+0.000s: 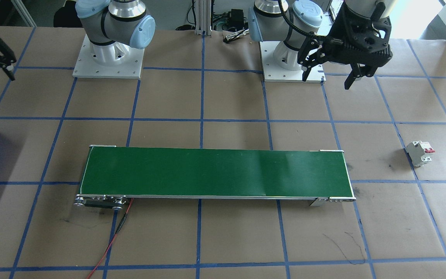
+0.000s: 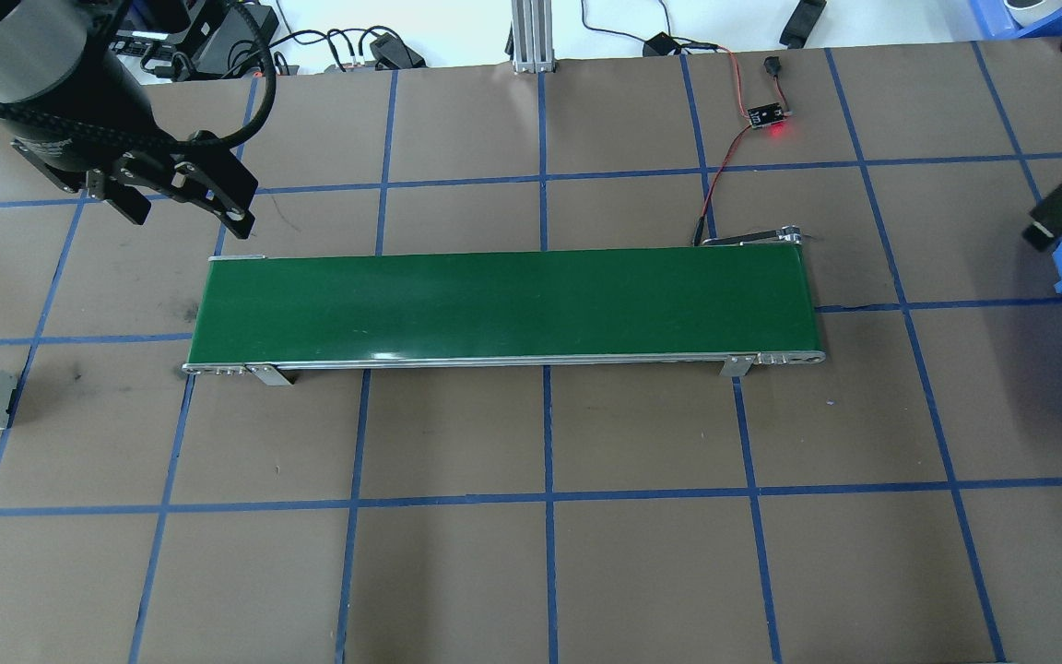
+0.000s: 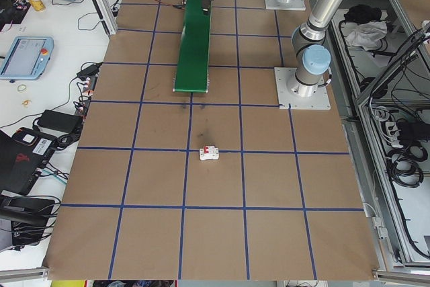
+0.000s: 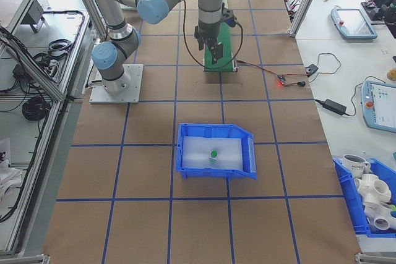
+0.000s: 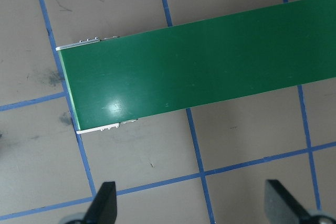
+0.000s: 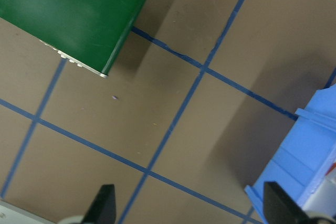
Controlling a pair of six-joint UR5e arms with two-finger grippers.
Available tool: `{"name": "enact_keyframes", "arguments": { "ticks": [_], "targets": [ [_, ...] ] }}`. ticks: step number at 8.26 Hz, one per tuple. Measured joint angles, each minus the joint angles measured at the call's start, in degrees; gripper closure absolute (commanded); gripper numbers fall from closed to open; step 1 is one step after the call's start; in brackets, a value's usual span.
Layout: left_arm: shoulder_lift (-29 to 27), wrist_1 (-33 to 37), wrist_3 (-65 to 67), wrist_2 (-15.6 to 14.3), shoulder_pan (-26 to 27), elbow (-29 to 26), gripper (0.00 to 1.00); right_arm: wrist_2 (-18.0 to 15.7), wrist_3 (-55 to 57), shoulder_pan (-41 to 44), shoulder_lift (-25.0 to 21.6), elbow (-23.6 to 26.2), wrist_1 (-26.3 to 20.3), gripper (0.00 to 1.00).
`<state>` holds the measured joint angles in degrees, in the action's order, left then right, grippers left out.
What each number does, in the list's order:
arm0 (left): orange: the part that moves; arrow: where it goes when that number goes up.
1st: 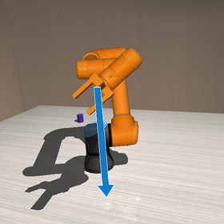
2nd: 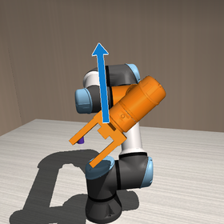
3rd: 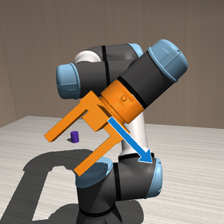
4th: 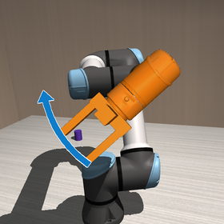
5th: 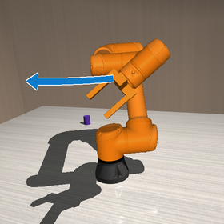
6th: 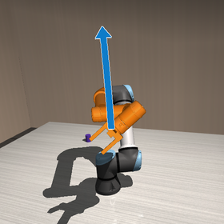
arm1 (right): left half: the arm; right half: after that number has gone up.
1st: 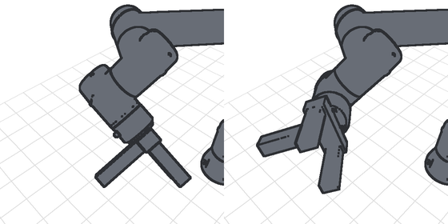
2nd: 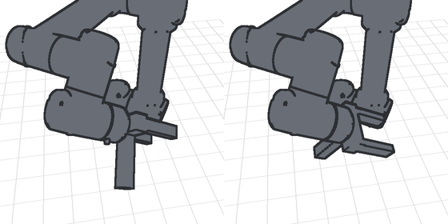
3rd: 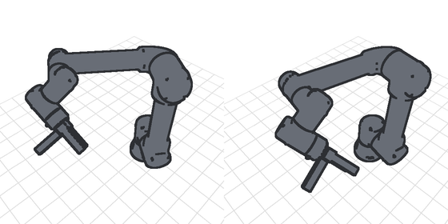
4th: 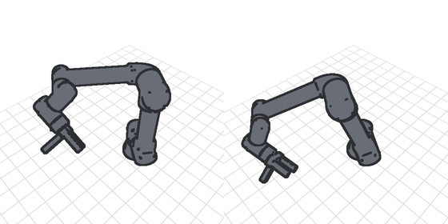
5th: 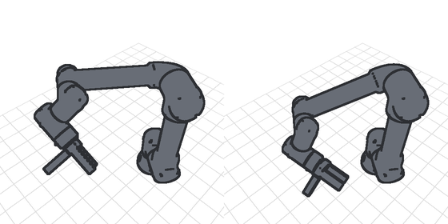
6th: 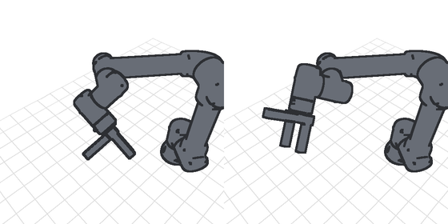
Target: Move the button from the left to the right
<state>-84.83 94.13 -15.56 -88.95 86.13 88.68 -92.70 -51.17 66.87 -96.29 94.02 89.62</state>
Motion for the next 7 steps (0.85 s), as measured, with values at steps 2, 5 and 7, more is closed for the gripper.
{"name": "enact_keyframes", "arguments": {
  "ticks": [2, 5, 7],
  "targets": [
    [-0.01, 0.00, 0.00, 0.00, 0.00, 0.00, 0.00, -0.29, 19.37, 11.69, -0.51, -2.57, -3.85, 0.00],
    [-0.04, 0.00, 0.00, 0.00, 0.00, 0.00, 0.00, 0.16, 36.47, 21.56, 2.90, -4.05, -2.03, 0.00],
    [-0.02, 0.00, 0.00, 0.00, 0.00, 0.04, 0.00, -0.08, 42.18, 25.55, 6.08, -5.17, 0.65, 0.00]
  ]
}}
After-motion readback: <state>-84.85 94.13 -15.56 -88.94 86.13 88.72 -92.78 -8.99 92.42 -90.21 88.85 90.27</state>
